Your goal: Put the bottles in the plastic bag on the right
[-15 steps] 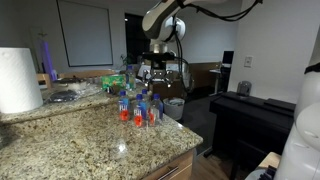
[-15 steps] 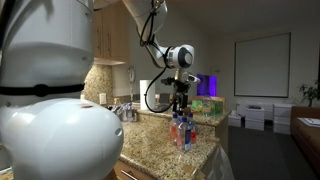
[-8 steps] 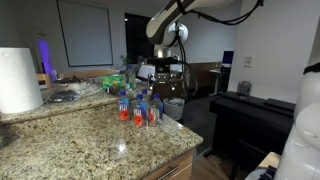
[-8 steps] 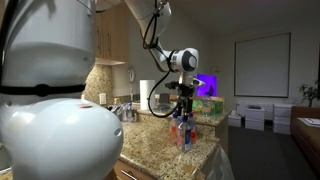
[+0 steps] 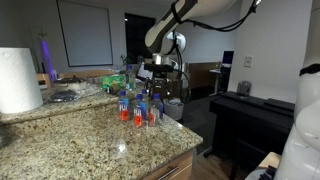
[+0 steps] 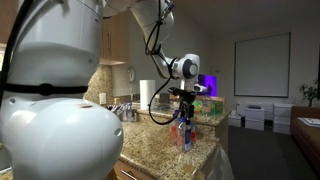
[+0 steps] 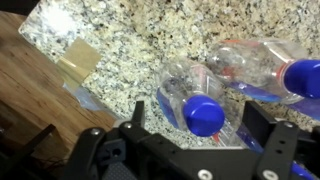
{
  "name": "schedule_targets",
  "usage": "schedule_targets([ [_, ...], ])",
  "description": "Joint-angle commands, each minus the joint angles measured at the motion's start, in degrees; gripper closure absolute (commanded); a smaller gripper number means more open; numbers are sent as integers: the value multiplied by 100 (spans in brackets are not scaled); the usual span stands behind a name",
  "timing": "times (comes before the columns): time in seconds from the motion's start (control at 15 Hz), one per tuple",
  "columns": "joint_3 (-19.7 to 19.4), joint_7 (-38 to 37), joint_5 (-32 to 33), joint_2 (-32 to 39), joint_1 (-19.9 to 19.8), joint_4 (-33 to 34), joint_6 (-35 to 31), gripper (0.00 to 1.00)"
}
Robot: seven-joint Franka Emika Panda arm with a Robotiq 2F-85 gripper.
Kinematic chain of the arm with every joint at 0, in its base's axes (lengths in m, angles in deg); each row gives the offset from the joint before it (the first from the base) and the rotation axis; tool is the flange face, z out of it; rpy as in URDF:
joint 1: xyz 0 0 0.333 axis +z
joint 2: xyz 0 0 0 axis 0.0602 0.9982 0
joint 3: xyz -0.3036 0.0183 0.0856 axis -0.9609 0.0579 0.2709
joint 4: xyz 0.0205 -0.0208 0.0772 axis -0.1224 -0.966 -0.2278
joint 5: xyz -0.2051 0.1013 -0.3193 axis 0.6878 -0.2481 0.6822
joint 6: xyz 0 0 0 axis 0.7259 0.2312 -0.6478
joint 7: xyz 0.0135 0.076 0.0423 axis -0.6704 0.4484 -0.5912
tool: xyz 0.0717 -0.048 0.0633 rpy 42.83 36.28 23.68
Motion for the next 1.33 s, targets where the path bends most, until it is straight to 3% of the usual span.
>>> schedule_targets([
  [0.0,43,-168,-136,108,56,12,-254,26],
  [0.67,-23,-124,12,-121,38,93,-201,90],
  [1.27,-567,-585,1138,-581,-424,124,753,90],
])
